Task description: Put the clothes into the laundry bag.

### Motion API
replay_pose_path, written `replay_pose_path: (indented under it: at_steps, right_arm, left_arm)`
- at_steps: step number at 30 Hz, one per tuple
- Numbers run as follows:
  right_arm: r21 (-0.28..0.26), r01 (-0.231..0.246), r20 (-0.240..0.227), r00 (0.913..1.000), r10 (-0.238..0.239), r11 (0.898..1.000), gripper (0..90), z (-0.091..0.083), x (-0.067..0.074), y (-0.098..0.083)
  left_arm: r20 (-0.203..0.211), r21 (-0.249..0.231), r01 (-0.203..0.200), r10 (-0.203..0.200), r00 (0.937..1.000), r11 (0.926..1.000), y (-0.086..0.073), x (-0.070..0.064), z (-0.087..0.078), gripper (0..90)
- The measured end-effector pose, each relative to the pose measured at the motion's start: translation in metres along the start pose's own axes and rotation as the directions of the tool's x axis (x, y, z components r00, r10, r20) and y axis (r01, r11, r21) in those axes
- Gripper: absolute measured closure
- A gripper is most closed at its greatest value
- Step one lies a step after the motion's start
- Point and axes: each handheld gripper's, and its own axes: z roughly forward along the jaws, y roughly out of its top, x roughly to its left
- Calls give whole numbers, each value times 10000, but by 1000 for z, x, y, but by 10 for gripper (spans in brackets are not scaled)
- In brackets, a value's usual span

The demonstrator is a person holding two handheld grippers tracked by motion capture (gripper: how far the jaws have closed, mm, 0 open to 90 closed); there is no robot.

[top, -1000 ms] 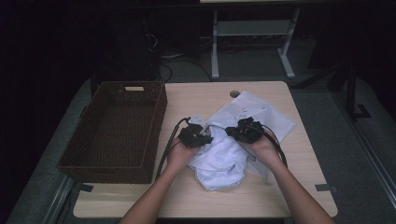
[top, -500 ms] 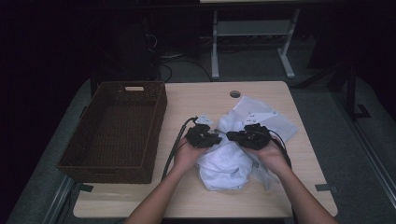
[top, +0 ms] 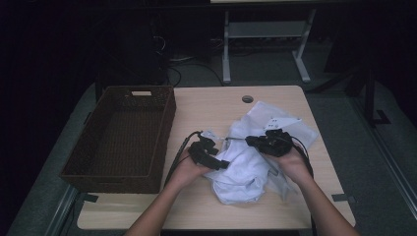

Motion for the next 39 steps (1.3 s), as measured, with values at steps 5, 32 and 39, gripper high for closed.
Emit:
replay_pose_path:
  at_steps: [5,32,39]
  right_arm:
    - [1,43,-27,10000,-43,10000,855,2,1,0]
    - [-260,604,-1109,9918,-629,9978,867,10,37,13]
    - [-102,588,-481,9971,-593,9982,855,9,25,5]
  left_arm:
    - [-380,298,-811,822,9959,9963,0,-12,13,502]
    - [-548,-1823,-868,780,9954,9794,22,-16,-2,875]
    - [-98,-1728,-512,502,9987,9836,13,-13,-4,665]
